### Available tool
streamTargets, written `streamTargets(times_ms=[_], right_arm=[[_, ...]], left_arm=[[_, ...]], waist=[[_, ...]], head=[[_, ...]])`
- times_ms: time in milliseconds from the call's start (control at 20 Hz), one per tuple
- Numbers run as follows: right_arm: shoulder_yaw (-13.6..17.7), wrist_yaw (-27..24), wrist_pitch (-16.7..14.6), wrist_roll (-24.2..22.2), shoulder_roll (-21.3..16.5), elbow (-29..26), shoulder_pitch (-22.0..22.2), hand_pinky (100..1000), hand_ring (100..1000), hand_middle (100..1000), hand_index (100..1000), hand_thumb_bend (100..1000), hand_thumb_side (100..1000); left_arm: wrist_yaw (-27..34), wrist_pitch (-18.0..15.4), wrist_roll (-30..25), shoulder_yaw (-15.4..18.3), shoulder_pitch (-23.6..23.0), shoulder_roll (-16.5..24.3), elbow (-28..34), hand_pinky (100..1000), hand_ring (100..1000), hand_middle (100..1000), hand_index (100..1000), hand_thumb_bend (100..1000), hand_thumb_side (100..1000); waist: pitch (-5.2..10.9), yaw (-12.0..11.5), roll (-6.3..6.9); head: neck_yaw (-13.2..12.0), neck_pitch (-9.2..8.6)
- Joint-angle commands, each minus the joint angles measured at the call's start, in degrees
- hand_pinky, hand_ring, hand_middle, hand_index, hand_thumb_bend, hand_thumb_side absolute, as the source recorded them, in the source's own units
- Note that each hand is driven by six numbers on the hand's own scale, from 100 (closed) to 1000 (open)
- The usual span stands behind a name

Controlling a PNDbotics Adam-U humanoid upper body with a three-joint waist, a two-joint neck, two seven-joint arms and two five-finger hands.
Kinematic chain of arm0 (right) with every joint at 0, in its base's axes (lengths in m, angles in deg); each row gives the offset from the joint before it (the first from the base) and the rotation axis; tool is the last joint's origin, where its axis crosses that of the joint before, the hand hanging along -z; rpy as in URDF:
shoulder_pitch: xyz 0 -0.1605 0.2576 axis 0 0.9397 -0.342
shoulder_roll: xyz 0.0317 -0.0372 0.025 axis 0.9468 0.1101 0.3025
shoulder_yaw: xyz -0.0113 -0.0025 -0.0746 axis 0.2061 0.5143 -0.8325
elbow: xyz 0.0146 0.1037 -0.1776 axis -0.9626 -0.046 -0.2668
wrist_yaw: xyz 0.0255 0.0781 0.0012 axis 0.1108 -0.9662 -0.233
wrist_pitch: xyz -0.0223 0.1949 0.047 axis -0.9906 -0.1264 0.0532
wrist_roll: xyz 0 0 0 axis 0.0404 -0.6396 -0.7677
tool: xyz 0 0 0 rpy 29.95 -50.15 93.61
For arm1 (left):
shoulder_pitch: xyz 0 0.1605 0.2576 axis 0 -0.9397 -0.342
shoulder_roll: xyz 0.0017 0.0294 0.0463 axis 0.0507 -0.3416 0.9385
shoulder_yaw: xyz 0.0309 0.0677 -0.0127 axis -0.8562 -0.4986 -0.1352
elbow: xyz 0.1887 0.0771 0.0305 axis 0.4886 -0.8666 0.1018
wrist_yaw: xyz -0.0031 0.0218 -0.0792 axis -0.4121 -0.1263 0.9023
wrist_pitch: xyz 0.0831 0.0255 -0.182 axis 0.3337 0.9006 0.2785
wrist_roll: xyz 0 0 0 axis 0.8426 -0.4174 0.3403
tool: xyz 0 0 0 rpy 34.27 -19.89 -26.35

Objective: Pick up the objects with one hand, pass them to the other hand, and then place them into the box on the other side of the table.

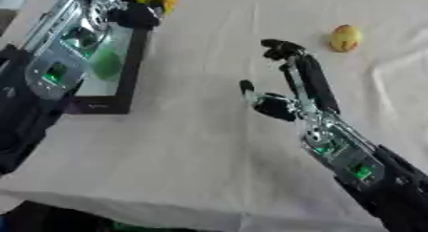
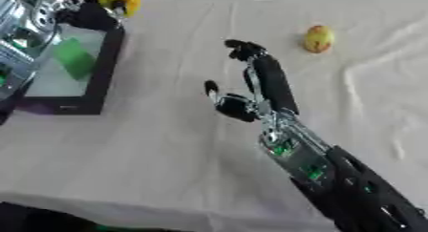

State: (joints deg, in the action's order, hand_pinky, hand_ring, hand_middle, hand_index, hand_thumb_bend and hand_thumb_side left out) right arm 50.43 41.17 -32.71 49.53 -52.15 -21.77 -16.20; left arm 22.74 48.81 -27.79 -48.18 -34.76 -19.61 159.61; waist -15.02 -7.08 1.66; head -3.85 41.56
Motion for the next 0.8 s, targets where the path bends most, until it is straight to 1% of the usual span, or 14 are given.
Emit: streamTargets(times_ms=[50, 200, 350, 450, 500, 600, 800], right_arm=[[1.1, -0.4, -0.2, 0.7, -1.3, -2.3, -0.4, 643, 730, 646, 825, 386, 147], [2.1, -1.2, 0.1, 1.7, -1.8, -3.7, -0.4, 639, 728, 644, 825, 378, 143], [2.8, -1.9, 0.4, 2.2, -2.3, -5.6, -0.5, 639, 728, 644, 824, 376, 139], [3.1, -2.2, 0.6, 2.2, -2.5, -6.4, -0.5, 639, 728, 643, 824, 374, 139], [3.2, -2.3, 0.7, 2.3, -2.6, -6.8, -0.5, 638, 727, 643, 824, 372, 141], [3.3, -2.4, 0.9, 2.3, -2.6, -7.3, -0.5, 638, 726, 642, 823, 372, 139], [3.4, -2.7, 1.0, 2.1, -2.8, -8.1, -0.6, 636, 725, 641, 823, 366, 141]], left_arm=[[1.2, 0.2, 1.5, 1.9, 0.0, 3.0, -1.7, 648, 624, 461, 374, 100, 184], [1.9, 0.4, 3.3, 2.8, -0.9, 3.6, -4.2, 648, 625, 462, 379, 100, 185], [2.7, 0.0, 5.3, 3.8, -1.5, 3.8, -6.7, 651, 628, 463, 382, 100, 187], [3.1, -0.2, 6.6, 4.2, -1.8, 3.8, -8.5, 653, 630, 464, 386, 100, 187], [3.3, -0.3, 7.1, 4.4, -1.9, 3.8, -9.4, 654, 632, 466, 390, 100, 171], [3.4, -0.6, 8.1, 4.7, -2.1, 3.8, -11.1, 657, 635, 470, 400, 100, 183], [3.6, -1.0, 9.7, 5.4, -2.6, 3.8, -13.6, 659, 645, 481, 439, 100, 160]], waist=[[1.32, 0.1, -0.13], [1.22, 0.2, -0.37], [1.16, 0.4, -0.63], [1.11, 0.4, -0.74], [1.07, 0.5, -0.78], [1.0, 0.5, -0.84], [0.9, 0.6, -0.92]], head=[[-2.7, -1.59], [-4.3, -2.36], [-4.9, -2.69], [-5.1, -2.74], [-5.1, -2.74], [-5.1, -2.68], [-4.6, -2.05]])
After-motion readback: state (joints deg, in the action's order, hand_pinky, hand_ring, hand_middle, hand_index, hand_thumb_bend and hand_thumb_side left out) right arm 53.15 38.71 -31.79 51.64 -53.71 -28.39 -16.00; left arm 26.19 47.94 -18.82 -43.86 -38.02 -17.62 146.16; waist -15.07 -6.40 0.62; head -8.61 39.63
